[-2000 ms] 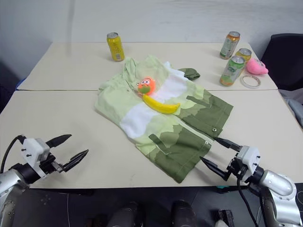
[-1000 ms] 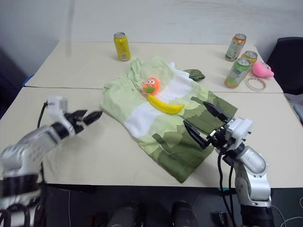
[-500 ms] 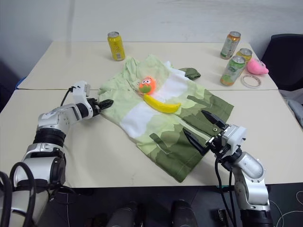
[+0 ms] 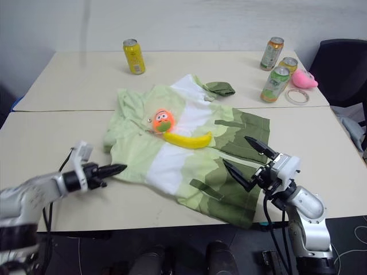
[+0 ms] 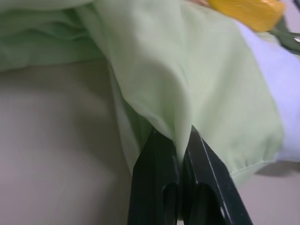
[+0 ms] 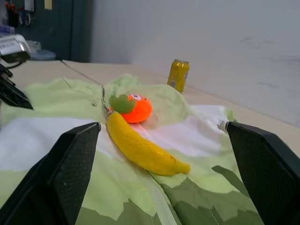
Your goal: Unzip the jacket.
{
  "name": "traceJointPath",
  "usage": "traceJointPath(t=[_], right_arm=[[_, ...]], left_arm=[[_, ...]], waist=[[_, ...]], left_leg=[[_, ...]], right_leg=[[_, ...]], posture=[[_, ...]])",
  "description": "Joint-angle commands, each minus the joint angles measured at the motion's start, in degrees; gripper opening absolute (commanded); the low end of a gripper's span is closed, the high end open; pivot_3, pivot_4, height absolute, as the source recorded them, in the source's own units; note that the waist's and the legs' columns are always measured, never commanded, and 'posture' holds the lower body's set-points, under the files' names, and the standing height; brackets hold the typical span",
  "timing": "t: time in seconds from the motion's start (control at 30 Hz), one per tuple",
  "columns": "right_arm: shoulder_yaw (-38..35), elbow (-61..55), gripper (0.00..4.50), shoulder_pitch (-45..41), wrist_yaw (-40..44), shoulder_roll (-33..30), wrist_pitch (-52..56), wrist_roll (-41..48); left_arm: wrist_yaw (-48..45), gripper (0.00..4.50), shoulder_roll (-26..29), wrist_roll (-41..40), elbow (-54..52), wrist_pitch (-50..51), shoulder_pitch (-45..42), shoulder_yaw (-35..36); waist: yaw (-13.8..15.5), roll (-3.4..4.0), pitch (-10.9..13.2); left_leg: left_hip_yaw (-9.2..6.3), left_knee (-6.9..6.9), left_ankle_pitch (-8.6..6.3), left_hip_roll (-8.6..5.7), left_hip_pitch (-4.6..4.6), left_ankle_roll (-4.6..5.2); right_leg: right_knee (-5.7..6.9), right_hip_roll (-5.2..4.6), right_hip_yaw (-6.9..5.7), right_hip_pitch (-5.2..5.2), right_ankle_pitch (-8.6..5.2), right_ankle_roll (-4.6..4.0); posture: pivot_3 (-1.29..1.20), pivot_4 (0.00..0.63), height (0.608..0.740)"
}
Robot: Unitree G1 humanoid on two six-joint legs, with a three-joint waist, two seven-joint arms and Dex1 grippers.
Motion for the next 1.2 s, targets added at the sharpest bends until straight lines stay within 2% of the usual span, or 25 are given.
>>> traceJointPath(t=[0.03, 0.13, 0.2, 0.3, 0.37, 0.43, 0.53, 0.67, 0.7, 0.77, 0.83, 0.87, 1.0, 1.07, 1.13, 1.2], right_arm=[[-1.27, -1.67, 4.50, -1.29, 3.25, -2.75, 1.18, 2.64], [0.18, -2.66, 4.50, -2.79, 5.16, -4.90, 5.46, 4.53], [3.08, -3.82, 4.50, -3.46, 7.18, -6.51, 9.21, 4.51], [7.23, -5.60, 4.50, -5.09, 6.63, -7.28, 14.82, 3.10], [9.16, -6.75, 4.50, -6.83, 6.61, -7.49, 19.51, 4.57], [10.96, -7.21, 4.50, -8.80, 8.43, -8.38, 22.03, 4.54], [12.97, -5.36, 4.50, -13.74, 8.99, -7.63, 22.73, 2.35], [15.93, -4.61, 4.50, -16.92, 11.25, -7.77, 24.29, 0.97], [17.76, -4.07, 4.50, -18.74, 11.32, -7.33, 25.09, -0.46], [20.92, -2.93, 4.50, -21.51, 11.35, -6.60, 26.11, -3.31], [22.86, -1.58, 4.50, -23.36, 10.63, -5.54, 26.16, -5.72], [23.95, -0.59, 4.50, -24.32, 9.83, -4.58, 26.35, -7.17], [29.95, 4.15, 4.50, -27.99, 7.61, -1.45, 27.37, -14.68], [31.70, 5.65, 4.50, -28.85, 7.06, -0.56, 29.41, -16.53], [31.63, 7.19, 4.10, -29.12, 5.87, 0.69, 27.62, -17.94], [30.33, 8.11, 3.52, -28.99, 4.42, 1.75, 25.36, -18.66]], left_arm=[[-5.32, 0.01, -0.04, -7.14, -17.83, -2.07, 15.30, 8.63], [-2.40, 0.01, -4.09, -10.28, -23.34, -4.25, 23.49, 11.77], [-2.16, 0.01, -4.57, -4.94, -23.99, -9.53, 27.26, 9.69], [-3.68, 0.01, -1.54, 2.76, -22.08, -15.93, 31.92, 5.82], [-3.48, 0.48, 0.46, 4.96, -20.44, -16.92, 33.78, 5.27], [-4.98, 0.92, 1.92, 3.77, -19.47, -17.07, 34.65, 7.51], [-9.89, 1.90, 6.99, 3.09, -15.51, -16.12, 36.88, 13.30], [-13.30, 3.11, 9.63, 6.68, -9.82, -21.37, 37.97, 16.12], [-15.93, 3.41, 10.33, 6.05, -6.79, -24.20, 36.19, 17.83], [-21.49, 3.41, 11.21, 5.95, -3.23, -32.20, 32.98, 19.85], [-23.83, 3.41, 12.60, 5.65, -1.91, -34.34, 30.89, 20.40], [-23.90, 3.41, 13.80, 4.29, -2.03, -32.54, 29.58, 20.38], [-23.06, 4.47, 18.65, -1.65, -5.48, -26.32, 22.65, 17.83], [-22.20, 4.47, 19.18, -3.47, -6.31, -25.12, 18.97, 15.84], [-21.60, 4.50, 18.90, -5.04, -7.65, -24.55, 15.23, 12.50], [-21.23, 4.50, 17.79, -5.23, -8.36, -25.94, 12.03, 9.56]], waist=[[-0.06, 0.03, 0.01], [0.20, 0.16, 0.08], [0.83, 0.18, 0.09], [1.53, 0.18, 0.08], [1.57, 0.20, 0.07], [1.52, 0.20, 0.07], [1.32, 0.19, 0.07], [1.26, 0.24, 0.08], [1.26, 0.24, 0.08], [1.18, 0.24, 0.09], [1.14, 0.20, 0.07], [1.15, 0.20, 0.07], [1.03, 0.20, 0.07], [0.75, 0.21, 0.07], [0.17, 0.22, 0.07], [-0.09, 0.22, 0.07]], left_leg=[[-0.04, 0.01, -0.01, 0.01, 0.00, -0.01], [-0.04, -0.09, -0.09, 0.00, 0.16, -0.03], [-0.14, -0.08, -0.11, 0.00, 0.18, -0.01], [-0.18, -0.10, -0.14, 0.02, 0.19, -0.09], [-0.16, -0.16, -0.22, 0.02, 0.17, -0.24], [-0.16, -0.18, -0.20, 0.02, 0.11, -0.15], [-0.17, -0.19, -0.20, 0.06, -0.11, -0.08], [-0.17, -0.27, -0.20, 0.05, -0.11, -0.10], [-0.17, -0.30, -0.21, 0.05, -0.11, -0.09], [-0.16, -0.28, -0.22, 0.04, -0.12, -0.08], [-0.15, -0.24, -0.20, 0.05, -0.13, -0.11], [-0.17, -0.23, -0.19, 0.06, -0.14, -0.12], [-0.20, -0.25, -0.18, 0.03, -0.13, -0.12], [-0.21, -0.25, -0.17, 0.02, -0.14, -0.13], [-0.21, -0.29, -0.16, -0.01, -0.14, -0.12], [-0.21, -0.30, -0.13, -0.04, -0.15, -0.09]], right_leg=[[-0.22, 0.00, -0.01, 0.02, -0.02, -0.03], [-0.46, -0.01, 0.02, 0.21, -0.03, -0.06], [-0.54, -0.02, -0.04, 0.34, -0.04, -0.09], [-0.53, 0.01, -0.09, 0.33, -0.09, -0.17], [-0.53, 0.00, -0.07, 0.27, -0.11, -0.22], [-0.54, 0.00, -0.07, 0.17, -0.12, -0.25], [-0.51, 0.00, -0.12, -0.07, -0.14, -0.28], [-0.52, 0.00, -0.20, -0.10, -0.16, -0.32], [-0.53, 0.00, -0.21, -0.10, -0.16, -0.32], [-0.52, 0.00, -0.21, -0.11, -0.16, -0.32], [-0.49, 0.00, -0.24, -0.13, -0.15, -0.32], [-0.50, 0.00, -0.26, -0.12, -0.15, -0.32], [-0.41, -0.05, -0.25, -0.12, -0.15, -0.31], [-0.39, -0.05, -0.25, -0.14, -0.14, -0.31], [-0.38, -0.05, -0.26, -0.10, -0.14, -0.30], [-0.32, -0.04, -0.30, -0.07, -0.13, -0.28]], posture=[[0.00, 0.150, 0.740], [0.00, 0.150, 0.740], [0.00, 0.150, 0.740], [0.00, 0.150, 0.740], [0.00, 0.150, 0.740], [0.00, 0.150, 0.740], [0.00, 0.150, 0.740], [0.00, 0.150, 0.740], [0.00, 0.150, 0.740], [0.00, 0.150, 0.740], [0.00, 0.150, 0.740], [0.00, 0.150, 0.740], [0.00, 0.150, 0.740], [0.00, 0.150, 0.740], [0.00, 0.150, 0.740], [0.00, 0.150, 0.740]])
